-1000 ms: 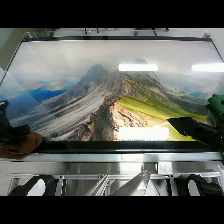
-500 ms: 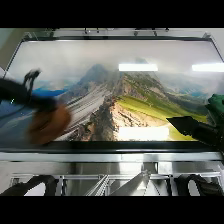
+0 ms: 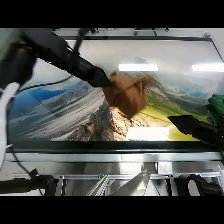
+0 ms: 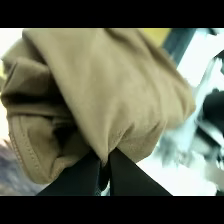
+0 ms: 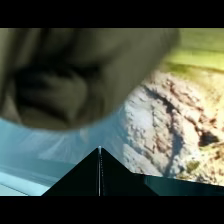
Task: Fold the shirts.
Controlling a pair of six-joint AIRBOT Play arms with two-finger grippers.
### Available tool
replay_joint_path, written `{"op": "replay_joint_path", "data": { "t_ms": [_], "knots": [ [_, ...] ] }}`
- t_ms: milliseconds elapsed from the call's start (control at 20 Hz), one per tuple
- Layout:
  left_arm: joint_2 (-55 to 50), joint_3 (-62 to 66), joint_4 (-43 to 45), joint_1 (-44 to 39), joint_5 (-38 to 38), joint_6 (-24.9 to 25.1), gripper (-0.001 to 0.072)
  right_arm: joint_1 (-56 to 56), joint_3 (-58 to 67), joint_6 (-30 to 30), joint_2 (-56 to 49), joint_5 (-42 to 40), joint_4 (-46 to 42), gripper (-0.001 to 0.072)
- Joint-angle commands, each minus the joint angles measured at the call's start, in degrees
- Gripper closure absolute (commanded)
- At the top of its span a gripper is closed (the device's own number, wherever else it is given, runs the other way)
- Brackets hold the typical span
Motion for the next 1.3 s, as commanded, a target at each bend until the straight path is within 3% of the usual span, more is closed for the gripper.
{"op": "replay_joint_path", "data": {
  "t_ms": [0, 100, 150, 200, 250, 300, 450, 550, 700, 850, 1100, 1150, 1250],
  "knots": [
    [-6.8, -2.7, 0.6, -1.2, 3.7, 0.2, 0.0614, 0.0, 0.0, 0.0, 0.0, -0.1, 0.0, 0.0691],
    [-9.1, -7.2, 0.4, -0.8, 3.9, -1.3, 0.0016, 0.0, 0.0, 0.0, -0.1, -0.1, 0.0, 0.0690],
    [-9.6, -9.0, 0.1, -0.2, 4.1, -2.0, -0.0013, 0.0, 0.0, 0.0, -0.2, -0.2, 0.0, 0.0689],
    [-9.6, -10.6, 0.3, 0.7, 4.7, -1.9, -0.0013, 0.0, 0.0, 0.0, -0.4, -0.6, 0.0, 0.0655],
    [-9.4, -11.6, 0.1, 1.9, 6.1, -2.0, -0.0013, 0.0, 0.0, 0.0, -0.9, -0.8, 0.0, 0.0445],
    [-8.9, -12.8, 0.1, 3.1, 7.6, -2.5, -0.0013, 0.0, 0.0, 0.0, -2.0, -1.6, 0.0, 0.0177],
    [-3.4, -22.8, 0.3, 7.6, 8.5, -2.8, -0.0013, 0.1, 0.0, -0.3, -10.2, -1.9, 0.0, 0.0223],
    [1.8, -32.1, 0.8, 11.4, 6.1, -2.6, -0.0013, 0.1, 0.0, -7.7, -19.9, -2.4, 3.7, 0.0223],
    [8.8, -45.5, 0.6, 16.6, -2.2, -2.6, -0.0013, 0.1, 0.0, -22.1, -35.3, -3.3, 16.1, 0.0229],
    [12.8, -54.6, -1.0, 17.8, -9.7, -2.5, -0.0013, 1.7, 0.7, -32.7, -50.3, -4.9, 25.2, 0.0231],
    [13.6, -58.9, -4.9, 10.6, -24.4, -2.6, -0.0009, 12.5, 8.6, -35.2, -67.6, -7.2, 29.4, 0.0234],
    [13.6, -58.4, -5.6, 8.9, -27.5, -2.6, 0.0003, 14.8, 10.3, -35.1, -69.1, -8.2, 30.9, 0.0319],
    [13.5, -57.0, -5.8, 6.0, -34.1, -3.3, 0.0005, 18.5, 13.9, -34.4, -70.4, -10.6, 32.3, 0.0351]
  ]
}}
